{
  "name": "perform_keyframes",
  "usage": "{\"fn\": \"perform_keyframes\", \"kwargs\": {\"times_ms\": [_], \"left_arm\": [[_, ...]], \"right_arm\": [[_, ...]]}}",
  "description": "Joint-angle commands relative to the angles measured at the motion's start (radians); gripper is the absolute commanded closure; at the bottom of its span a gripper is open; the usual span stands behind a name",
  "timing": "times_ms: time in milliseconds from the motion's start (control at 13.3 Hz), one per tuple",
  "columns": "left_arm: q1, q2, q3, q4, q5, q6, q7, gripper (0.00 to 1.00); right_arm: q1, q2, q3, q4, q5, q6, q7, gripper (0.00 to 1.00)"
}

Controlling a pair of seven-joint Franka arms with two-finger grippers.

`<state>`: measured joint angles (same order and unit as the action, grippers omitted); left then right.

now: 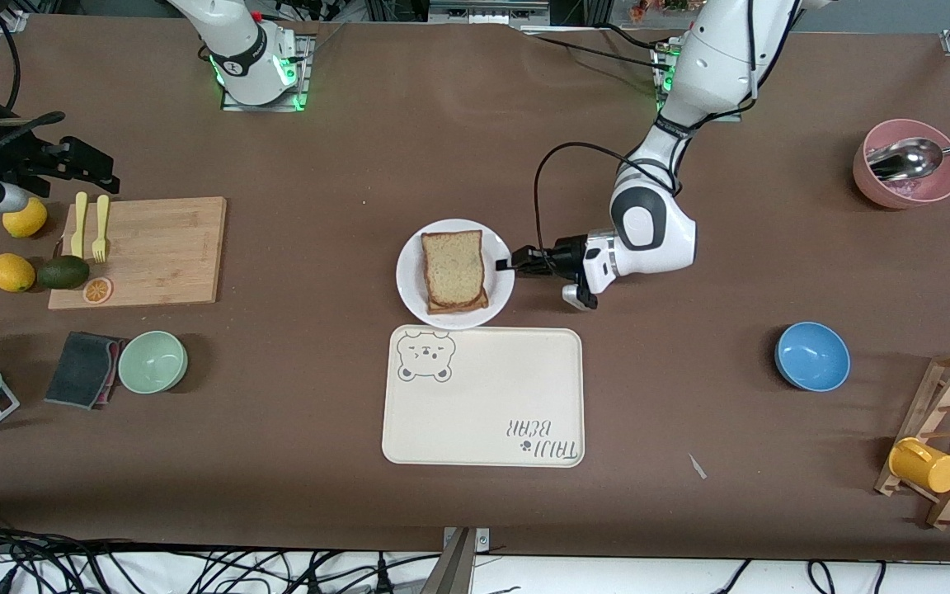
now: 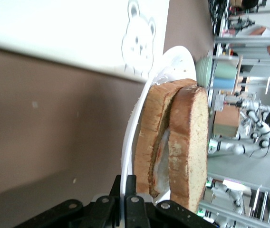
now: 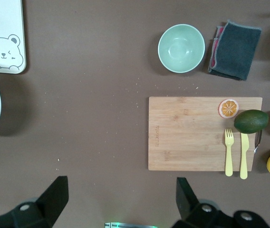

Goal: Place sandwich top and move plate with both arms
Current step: 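Slide the plate with the left gripper onto the cream bear tray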

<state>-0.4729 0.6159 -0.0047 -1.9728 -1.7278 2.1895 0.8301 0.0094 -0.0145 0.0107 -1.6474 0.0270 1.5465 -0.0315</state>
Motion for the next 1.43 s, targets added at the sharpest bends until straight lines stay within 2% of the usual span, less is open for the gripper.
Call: {"fn": "perform_keyframes", "kwargs": {"times_ms": [0,451,828,1354], "left_arm": [[0.0,0.053,0.032,0.103,-0.032,-0.025,-0.072,1.0],[-0.01,0.185,0.123,0.287,-0.038,-0.02,-0.141,1.0],[-0.03,0.271,0.135,0.432,-0.044,0.047,-0.186,1.0],[-0.067,0.318,0.17,0.47,-0.114,0.068,-0.181,1.0]], "right_arm": [[-0.011,-0.01,0.009,-0.008,-0.001,0.006,-0.002,0.0],[-0.011,-0.01,0.011,-0.008,-0.004,0.004,-0.002,0.0],[-0.011,-0.01,0.011,-0.008,-0.002,0.006,0.001,0.0],[-0.011,-0.004,0.008,-0.008,-0.002,0.003,0.001,0.0]]}}
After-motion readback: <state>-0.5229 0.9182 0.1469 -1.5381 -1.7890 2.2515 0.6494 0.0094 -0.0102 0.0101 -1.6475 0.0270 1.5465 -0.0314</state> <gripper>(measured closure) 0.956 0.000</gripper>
